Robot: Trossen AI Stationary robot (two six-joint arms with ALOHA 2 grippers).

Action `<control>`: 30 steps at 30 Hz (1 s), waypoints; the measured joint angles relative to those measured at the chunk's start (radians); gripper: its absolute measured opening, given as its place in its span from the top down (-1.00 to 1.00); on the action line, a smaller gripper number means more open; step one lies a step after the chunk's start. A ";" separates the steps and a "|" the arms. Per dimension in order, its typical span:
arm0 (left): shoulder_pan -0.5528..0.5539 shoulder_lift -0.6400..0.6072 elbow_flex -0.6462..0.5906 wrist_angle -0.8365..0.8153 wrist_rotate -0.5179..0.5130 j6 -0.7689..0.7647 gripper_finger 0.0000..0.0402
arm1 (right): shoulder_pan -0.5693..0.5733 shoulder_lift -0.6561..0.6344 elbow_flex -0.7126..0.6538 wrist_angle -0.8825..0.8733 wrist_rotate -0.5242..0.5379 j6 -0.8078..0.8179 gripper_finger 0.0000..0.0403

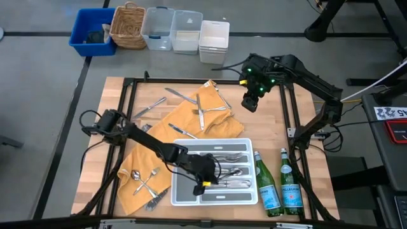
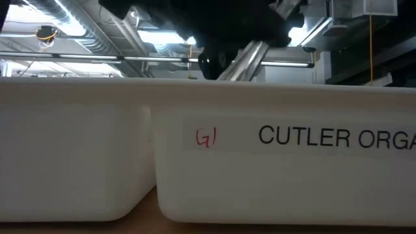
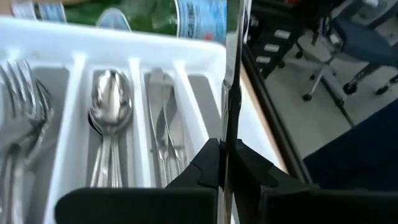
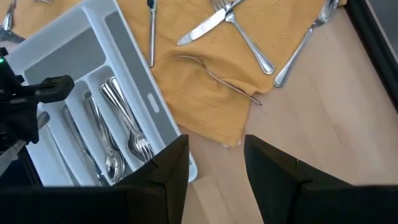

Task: Sort silverware
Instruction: Put the silver table knife into the white silverware tray, then put the silver spoon into the white silverware tray

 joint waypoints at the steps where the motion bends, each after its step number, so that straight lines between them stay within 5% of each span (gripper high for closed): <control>1: -0.002 0.008 0.000 0.000 -0.001 0.000 0.95 | 0.000 0.000 -0.005 0.000 0.000 0.000 0.23; 19: -0.012 0.069 0.001 -0.100 -0.001 0.088 0.85 | 0.000 0.001 -0.111 0.030 0.001 0.000 0.23; 30: -0.013 0.062 0.000 -0.102 0.001 0.048 0.46 | 0.000 0.001 -0.125 0.061 0.001 -0.003 0.23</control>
